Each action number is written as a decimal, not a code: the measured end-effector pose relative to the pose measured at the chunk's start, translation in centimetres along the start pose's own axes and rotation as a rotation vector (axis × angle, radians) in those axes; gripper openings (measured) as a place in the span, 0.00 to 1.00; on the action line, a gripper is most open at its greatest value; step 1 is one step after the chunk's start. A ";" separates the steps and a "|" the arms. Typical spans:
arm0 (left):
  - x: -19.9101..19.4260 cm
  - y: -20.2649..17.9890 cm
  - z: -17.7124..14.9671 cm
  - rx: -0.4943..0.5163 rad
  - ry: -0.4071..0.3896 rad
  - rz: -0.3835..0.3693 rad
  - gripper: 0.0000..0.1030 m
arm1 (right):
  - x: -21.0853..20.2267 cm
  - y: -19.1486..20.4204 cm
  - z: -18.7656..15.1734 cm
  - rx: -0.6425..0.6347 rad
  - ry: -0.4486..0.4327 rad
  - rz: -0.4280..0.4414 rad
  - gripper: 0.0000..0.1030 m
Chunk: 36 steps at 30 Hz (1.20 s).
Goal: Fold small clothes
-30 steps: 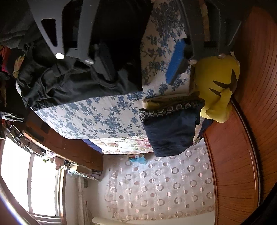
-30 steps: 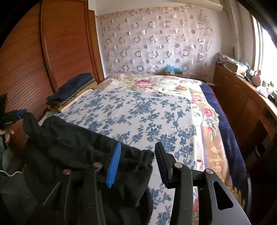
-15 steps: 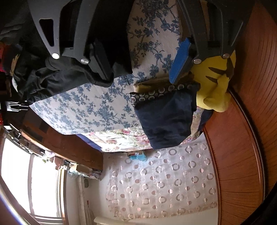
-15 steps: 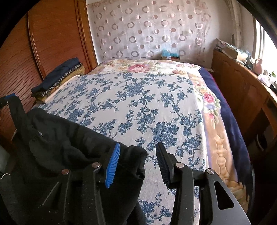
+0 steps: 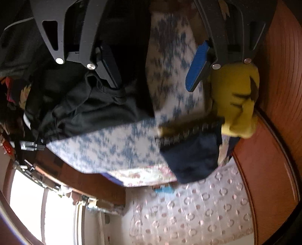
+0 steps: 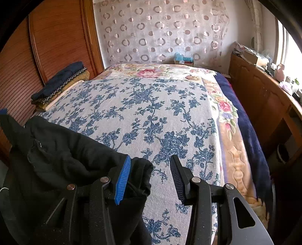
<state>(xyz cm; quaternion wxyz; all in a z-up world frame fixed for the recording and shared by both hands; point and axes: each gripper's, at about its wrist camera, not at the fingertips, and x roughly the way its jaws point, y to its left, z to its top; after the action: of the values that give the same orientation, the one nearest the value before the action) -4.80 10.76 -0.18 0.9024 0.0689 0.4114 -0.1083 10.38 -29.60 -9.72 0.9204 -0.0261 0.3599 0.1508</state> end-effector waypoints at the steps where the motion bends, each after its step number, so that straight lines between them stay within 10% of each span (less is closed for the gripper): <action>1: 0.1 0.1 -0.9 -0.011 0.016 0.007 0.69 | 0.0 0.0 0.0 0.002 -0.001 0.002 0.44; 19: 2.9 2.1 -6.5 -0.116 0.124 -0.007 0.69 | 0.8 -0.3 -0.1 -0.001 0.002 0.008 0.44; 36: 11.8 0.7 3.4 -0.087 0.064 -0.065 0.69 | 3.0 -0.9 0.0 0.007 0.073 -0.004 0.46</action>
<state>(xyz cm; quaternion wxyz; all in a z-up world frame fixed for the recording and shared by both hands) 5.39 9.08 -6.92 0.8868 0.0197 0.4465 -0.1172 12.76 -29.65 -11.78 0.9071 -0.0291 0.3936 0.1464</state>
